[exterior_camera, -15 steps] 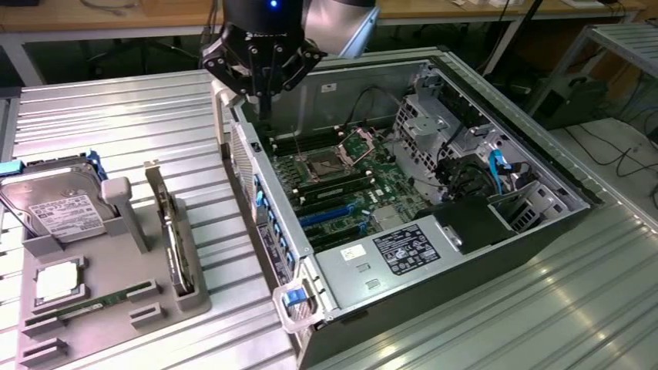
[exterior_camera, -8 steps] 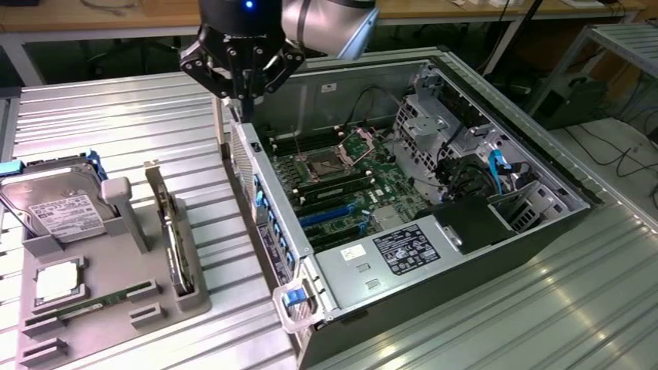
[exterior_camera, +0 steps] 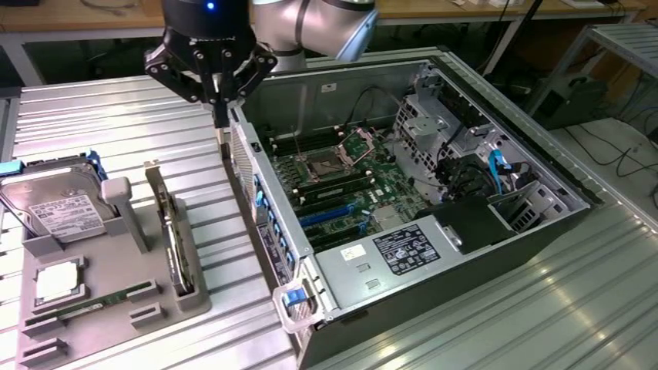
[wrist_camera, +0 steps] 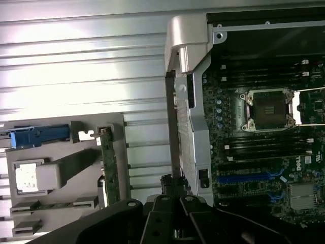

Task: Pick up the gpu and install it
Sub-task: 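Reach for the gpu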

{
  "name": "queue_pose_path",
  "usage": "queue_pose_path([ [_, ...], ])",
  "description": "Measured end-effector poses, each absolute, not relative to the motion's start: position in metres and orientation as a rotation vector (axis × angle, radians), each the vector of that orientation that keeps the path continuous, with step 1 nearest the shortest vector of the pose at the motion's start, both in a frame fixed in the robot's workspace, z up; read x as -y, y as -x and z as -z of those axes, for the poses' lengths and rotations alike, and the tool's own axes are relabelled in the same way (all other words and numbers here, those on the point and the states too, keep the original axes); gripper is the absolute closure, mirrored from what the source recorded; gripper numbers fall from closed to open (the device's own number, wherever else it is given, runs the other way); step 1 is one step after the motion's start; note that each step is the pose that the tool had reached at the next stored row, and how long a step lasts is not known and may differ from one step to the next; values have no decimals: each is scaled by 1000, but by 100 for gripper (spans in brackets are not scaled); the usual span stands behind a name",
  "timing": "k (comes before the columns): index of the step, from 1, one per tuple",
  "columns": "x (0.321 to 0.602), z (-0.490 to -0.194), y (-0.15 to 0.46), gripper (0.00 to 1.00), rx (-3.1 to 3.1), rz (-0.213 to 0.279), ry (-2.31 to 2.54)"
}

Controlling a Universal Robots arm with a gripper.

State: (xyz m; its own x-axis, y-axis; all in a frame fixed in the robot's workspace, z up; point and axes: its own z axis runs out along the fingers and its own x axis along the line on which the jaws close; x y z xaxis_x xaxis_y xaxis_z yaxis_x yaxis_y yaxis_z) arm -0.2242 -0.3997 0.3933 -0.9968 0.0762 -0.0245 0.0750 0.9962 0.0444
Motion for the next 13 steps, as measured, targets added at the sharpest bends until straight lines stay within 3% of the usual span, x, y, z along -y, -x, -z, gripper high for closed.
queue_pose_path([
  [13,403,-393,258,89,-3113,-68,-106],
])
